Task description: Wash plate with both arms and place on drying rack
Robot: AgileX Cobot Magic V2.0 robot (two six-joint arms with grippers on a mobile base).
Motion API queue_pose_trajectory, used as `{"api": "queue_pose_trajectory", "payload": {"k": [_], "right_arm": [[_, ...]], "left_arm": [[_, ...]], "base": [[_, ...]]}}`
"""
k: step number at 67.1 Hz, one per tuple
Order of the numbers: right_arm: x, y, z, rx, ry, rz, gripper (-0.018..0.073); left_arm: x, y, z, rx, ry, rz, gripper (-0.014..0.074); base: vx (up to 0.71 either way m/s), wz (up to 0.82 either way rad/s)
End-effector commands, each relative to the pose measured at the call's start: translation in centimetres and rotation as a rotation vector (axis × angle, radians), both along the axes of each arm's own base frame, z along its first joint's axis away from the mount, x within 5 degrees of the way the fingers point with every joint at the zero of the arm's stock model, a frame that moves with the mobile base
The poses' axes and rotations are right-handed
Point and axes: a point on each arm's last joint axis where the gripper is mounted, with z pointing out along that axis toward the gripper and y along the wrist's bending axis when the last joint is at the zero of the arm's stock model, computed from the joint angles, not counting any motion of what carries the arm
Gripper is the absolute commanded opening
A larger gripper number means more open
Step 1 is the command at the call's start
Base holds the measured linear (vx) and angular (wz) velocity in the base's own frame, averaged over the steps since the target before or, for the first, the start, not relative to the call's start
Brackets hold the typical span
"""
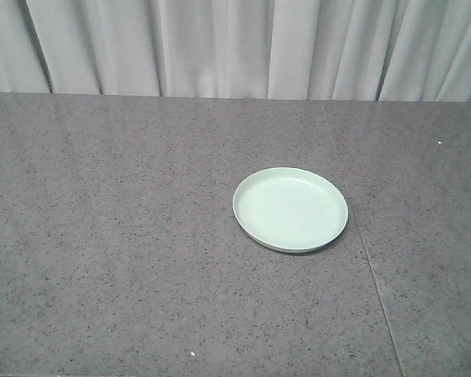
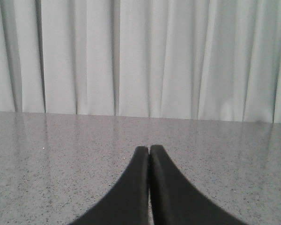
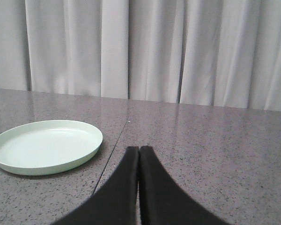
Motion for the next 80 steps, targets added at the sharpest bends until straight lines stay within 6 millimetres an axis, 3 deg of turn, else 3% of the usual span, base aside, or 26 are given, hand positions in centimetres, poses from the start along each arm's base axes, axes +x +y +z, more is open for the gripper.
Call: {"api": "queue_pose_trajectory", "payload": {"k": [1,34,47,62,69,80], "right_arm": [[-0.1,0.0,0.7,-0.008,-0.082,0.003,-0.0007],[-0.2,0.0,1.1,0.024,-0.111,0.007,-0.0006],[-1.0,-0.1,5.6,0.000,-0.166,-0.002,-0.0001],[-0.7,-0.2,11.5,-0.050,-0.030,-0.021,-0.0001],[0.2,-0.2,13.5,-0.048,0.059,-0.024,-0.0001],[2.5,-0.1,15.0,-0.056,0.261,-0.028,0.0007]], "left_arm": [[-0.4,0.0,1.7,-0.007,-0.115,0.000,-0.0006],[-0.4,0.0,1.7,-0.007,-0.115,0.000,-0.0006],[-0.4,0.0,1.7,-0.007,-0.115,0.000,-0.0006],[-0.4,0.0,1.7,-0.007,-0.115,0.000,-0.0006],[-0.4,0.0,1.7,-0.007,-0.115,0.000,-0.0006],[-0.4,0.0,1.7,-0.007,-0.115,0.000,-0.0006]], "base": [[0.00,0.00],[0.00,0.00],[0.00,0.00],[0.00,0.00],[0.00,0.00],[0.00,0.00]]}}
